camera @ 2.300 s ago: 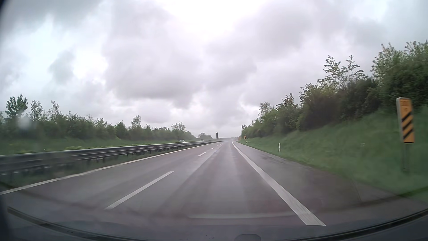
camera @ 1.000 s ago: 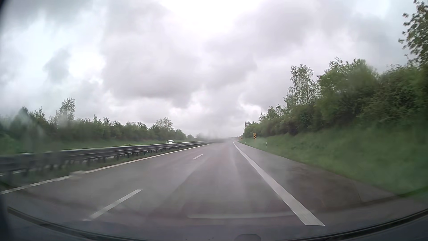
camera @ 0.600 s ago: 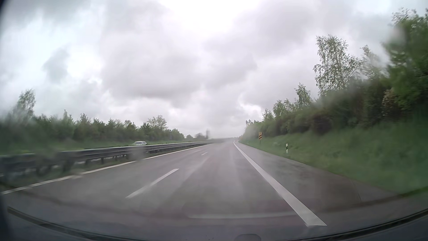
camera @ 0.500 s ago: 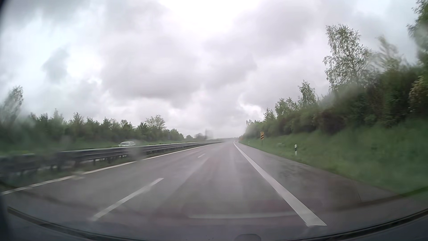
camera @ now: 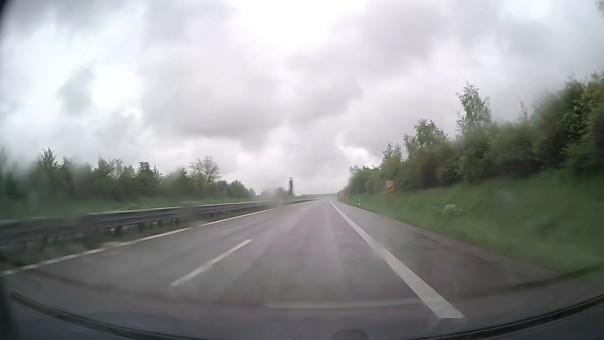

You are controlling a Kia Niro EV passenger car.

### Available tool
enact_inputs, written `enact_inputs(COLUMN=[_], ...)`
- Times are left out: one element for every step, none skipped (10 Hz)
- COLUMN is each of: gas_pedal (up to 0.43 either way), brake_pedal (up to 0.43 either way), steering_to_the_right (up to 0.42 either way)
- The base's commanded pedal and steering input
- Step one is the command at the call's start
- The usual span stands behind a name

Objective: Follow the waypoints while adhering to traffic rules and regulations

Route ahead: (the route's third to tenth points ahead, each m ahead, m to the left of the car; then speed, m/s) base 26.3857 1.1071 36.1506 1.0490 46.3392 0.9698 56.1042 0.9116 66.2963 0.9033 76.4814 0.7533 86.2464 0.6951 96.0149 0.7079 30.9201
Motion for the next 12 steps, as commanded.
enact_inputs(gas_pedal=[0.299, 0.299, 0.299, 0.299, 0.299, 0.299, 0.299, 0.299, 0.299, 0.299, 0.299, 0.299], brake_pedal=[0.0, 0.0, 0.0, 0.0, 0.0, 0.0, 0.0, 0.0, 0.0, 0.0, 0.0, 0.0], steering_to_the_right=[0.0, -0.001, -0.001, -0.001, 0.0, 0.0, 0.0, 0.0, 0.0, 0.0, 0.0, 0.0])
